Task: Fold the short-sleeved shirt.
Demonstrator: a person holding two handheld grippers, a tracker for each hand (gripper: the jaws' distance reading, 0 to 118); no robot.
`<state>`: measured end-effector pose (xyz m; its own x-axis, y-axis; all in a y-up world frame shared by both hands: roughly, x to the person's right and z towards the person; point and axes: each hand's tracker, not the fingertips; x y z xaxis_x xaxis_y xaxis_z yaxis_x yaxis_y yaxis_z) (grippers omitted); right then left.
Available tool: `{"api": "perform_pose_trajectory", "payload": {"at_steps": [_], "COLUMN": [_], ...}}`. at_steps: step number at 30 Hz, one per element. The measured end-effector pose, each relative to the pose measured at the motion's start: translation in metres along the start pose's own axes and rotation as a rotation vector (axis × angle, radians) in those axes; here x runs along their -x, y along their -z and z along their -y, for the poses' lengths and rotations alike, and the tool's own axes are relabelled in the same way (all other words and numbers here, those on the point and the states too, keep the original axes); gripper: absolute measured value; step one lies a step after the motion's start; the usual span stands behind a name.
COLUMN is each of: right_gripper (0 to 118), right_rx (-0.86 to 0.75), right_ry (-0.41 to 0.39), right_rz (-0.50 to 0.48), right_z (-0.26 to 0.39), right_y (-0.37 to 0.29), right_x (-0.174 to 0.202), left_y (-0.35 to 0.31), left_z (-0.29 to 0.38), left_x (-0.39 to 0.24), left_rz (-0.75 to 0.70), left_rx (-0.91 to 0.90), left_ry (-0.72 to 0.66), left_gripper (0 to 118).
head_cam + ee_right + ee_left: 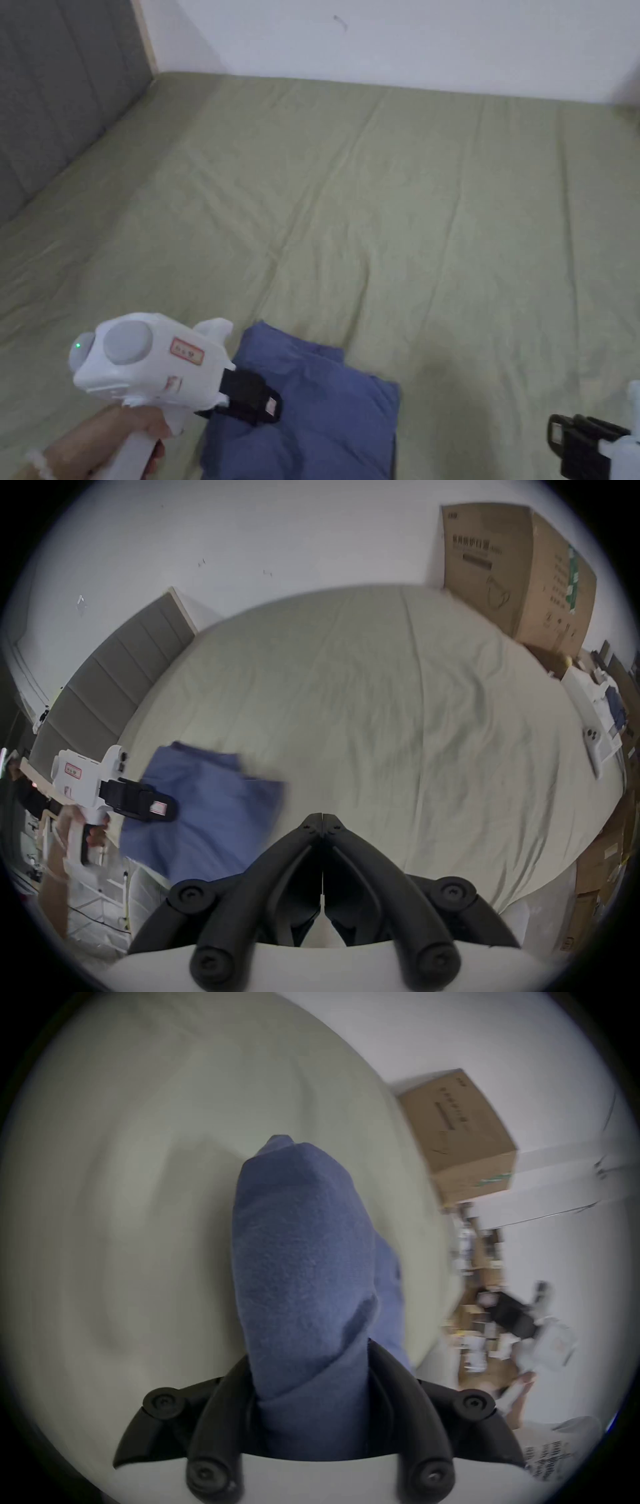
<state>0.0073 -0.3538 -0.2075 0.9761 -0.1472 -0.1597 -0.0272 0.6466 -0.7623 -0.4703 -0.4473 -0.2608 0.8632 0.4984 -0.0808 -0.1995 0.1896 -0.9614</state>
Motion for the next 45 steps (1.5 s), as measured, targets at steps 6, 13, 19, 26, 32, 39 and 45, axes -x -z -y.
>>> {"api": "perform_pose_trajectory", "payload": {"at_steps": [6,13,19,26,32,39,45], "right_gripper": [0,0,0,0,0,0,1], "right_rx": [0.002,0.059,0.055,-0.011,-0.140,-0.312,-0.465], "right_ry": [0.005,-0.003,-0.030,0.020,-0.022,-0.054,-0.063], "right_rz": [-0.018,-0.008,-0.002,-0.034,0.006,0.034,0.075], "right_z": [-0.004,0.005,0.006,0.002,-0.006,-0.029,-0.053], "right_y": [0.001,0.013,0.004,-0.019,-0.050,-0.084,-0.125], "right_x": [0.006,0.004,-0.002,-0.018,-0.023,-0.013,-0.009], "left_y": [-0.080,-0.071,-0.102,-0.170,-0.144,-0.094,-0.114], "left_z": [-0.031,-0.028,-0.032,0.010,0.075,0.112,0.100], "left_x": [0.086,0.090,0.077,-0.057,-0.163,-0.265,-0.292], "left_rz": [-0.422,-0.664,-0.731,-0.555,-0.349,-0.323,-0.280], "left_rx": [-0.018,-0.007,-0.160,-0.481,-0.718,-0.838,-0.956], "left_ry": [0.000,0.126,0.067,0.123,0.079,0.250,0.301], "left_gripper": [22,48,91,16,0,0,31]}}
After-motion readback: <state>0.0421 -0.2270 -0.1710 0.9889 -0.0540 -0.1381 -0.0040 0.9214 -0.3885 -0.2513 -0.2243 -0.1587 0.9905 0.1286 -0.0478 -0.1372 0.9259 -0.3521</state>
